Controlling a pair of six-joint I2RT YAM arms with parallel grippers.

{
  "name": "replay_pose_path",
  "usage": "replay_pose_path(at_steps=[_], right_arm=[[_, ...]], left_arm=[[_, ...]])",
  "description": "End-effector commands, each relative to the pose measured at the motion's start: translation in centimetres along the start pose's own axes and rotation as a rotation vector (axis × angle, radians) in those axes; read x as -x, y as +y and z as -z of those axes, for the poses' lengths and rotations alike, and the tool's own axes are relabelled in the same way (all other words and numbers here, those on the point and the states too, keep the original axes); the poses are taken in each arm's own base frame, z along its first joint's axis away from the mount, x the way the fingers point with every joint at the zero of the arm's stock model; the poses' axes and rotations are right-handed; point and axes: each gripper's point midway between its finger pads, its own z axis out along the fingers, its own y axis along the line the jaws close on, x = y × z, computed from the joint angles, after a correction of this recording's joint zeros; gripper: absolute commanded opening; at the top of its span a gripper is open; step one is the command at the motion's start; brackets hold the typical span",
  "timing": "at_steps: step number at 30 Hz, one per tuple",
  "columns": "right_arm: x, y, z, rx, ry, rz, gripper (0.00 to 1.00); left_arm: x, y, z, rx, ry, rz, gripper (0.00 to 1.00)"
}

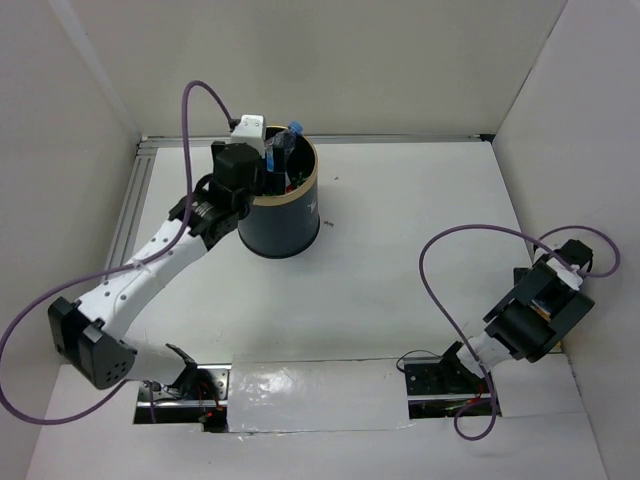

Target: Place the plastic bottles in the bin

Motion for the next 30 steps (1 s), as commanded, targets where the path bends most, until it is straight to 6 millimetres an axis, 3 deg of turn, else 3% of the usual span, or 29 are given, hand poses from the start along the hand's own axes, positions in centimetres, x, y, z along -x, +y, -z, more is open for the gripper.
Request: replay_pose_path(at_steps=[1, 2, 4, 5, 6, 7, 8, 9, 10, 11, 12, 14, 15, 16, 17, 18, 19, 20, 21, 22, 23, 24, 25, 26, 28, 29, 30], right_arm=[[0.4, -0.5, -0.9, -0.016, -0.028, 0.024, 0.93], [0.3, 0.2, -1.1, 0.012, -0.035, 0.040, 0.88], [-0.4, 1.9, -0.9, 0.095, -0.034, 0.105, 0.63], [1.0, 2.7, -0.4, 0.171, -0.092, 0.125, 0.28], [1.8, 3.1, 0.5, 0.213, -0.123, 0.132, 0.13], [1.9, 4.0, 2.3, 0.279, -0.135, 0.130, 0.04], [5.1, 3.7, 4.3, 0.334, -0.265, 0.170, 0.00], [6.8, 4.4, 6.1, 0.371, -0.324, 0.214, 0.00], [7.8, 5.7, 8.6, 0.431, -0.361, 0.257, 0.00], [10.3, 7.4, 11.3, 0.510, -0.485, 0.331, 0.00], [14.2, 9.0, 15.4, 0.535, -0.611, 0.442, 0.00], [17.9, 12.4, 21.9, 0.606, -0.787, 0.551, 0.00], [20.9, 13.8, 26.2, 0.626, -0.925, 0.594, 0.00], [22.2, 18.4, 31.0, 0.690, -1.041, 0.713, 0.00], [24.5, 20.1, 35.1, 0.675, -1.193, 0.763, 0.00], [25.4, 22.3, 38.1, 0.737, -1.250, 0.735, 0.00], [25.7, 25.7, 43.6, 0.777, -1.372, 0.799, 0.00], [27.3, 27.5, 45.2, 0.829, -1.425, 0.807, 0.00], [27.6, 28.8, 47.0, 0.900, -1.475, 0.853, 0.00], [27.1, 29.4, 51.2, 1.061, -1.548, 0.875, 0.00], [26.9, 31.2, 53.0, 1.156, -1.554, 0.871, 0.00], [28.0, 33.6, 53.2, 1.236, -1.522, 0.838, 0.00], [27.0, 35.4, 56.2, 1.298, -1.561, 0.886, 0.00], [27.3, 38.5, 54.8, 1.351, -1.483, 0.907, 0.00], [26.8, 41.5, 55.2, 1.364, -1.471, 0.963, 0.00], [25.5, 43.3, 56.3, 1.407, -1.466, 1.000, 0.02], [25.3, 45.6, 54.9, 1.434, -1.413, 1.015, 0.02]], left_arm=[[8.9, -1.0, 6.4, -0.094, -0.252, 0.065, 1.00], [9.6, -1.6, 8.6, -0.148, -0.296, 0.059, 1.00], [10.8, -2.9, 11.2, -0.266, -0.378, 0.066, 1.00], [10.8, -3.2, 12.3, -0.311, -0.404, 0.066, 1.00], [9.7, -3.1, 13.8, -0.356, -0.421, 0.070, 1.00], [9.4, -3.0, 14.4, -0.376, -0.442, 0.088, 1.00], [8.3, -3.1, 14.8, -0.404, -0.428, 0.109, 1.00], [5.6, -3.0, 14.1, -0.401, -0.381, 0.105, 1.00], [5.2, -2.6, 15.1, -0.419, -0.387, 0.140, 1.00], [3.7, -2.3, 14.9, -0.410, -0.344, 0.178, 1.00], [1.0, -2.5, 14.3, -0.413, -0.296, 0.177, 0.98], [-0.9, -2.0, 15.1, -0.421, -0.275, 0.231, 0.98], [-1.8, -2.0, 15.3, -0.425, -0.256, 0.280, 0.98], [-4.5, -2.1, 14.8, -0.421, -0.207, 0.273, 0.98], [-5.3, -1.0, 14.5, -0.367, -0.198, 0.304, 0.98], [-6.0, -0.7, 15.0, -0.366, -0.184, 0.354, 0.98], [-7.1, -0.3, 14.8, -0.347, -0.162, 0.356, 0.98], [-8.6, 0.1, 14.6, -0.320, -0.134, 0.397, 0.98], [-9.7, 0.3, 14.3, -0.308, -0.109, 0.378, 0.98], [-10.0, 0.6, 14.4, -0.297, -0.105, 0.399, 0.98], [-11.3, 0.8, 14.2, -0.282, -0.072, 0.390, 0.98], [-12.0, 1.2, 14.1, -0.264, -0.058, 0.409, 0.98], [-12.1, 1.3, 14.2, -0.265, -0.060, 0.411, 0.98], [-13.4, 1.2, 14.0, -0.261, -0.033, 0.398, 0.98], [-14.0, 1.4, 14.1, -0.253, -0.014, 0.412, 0.98], [-14.8, 1.6, 14.0, -0.246, 0.000, 0.414, 0.98], [-15.4, 1.7, 14.0, -0.241, 0.010, 0.415, 0.98]])
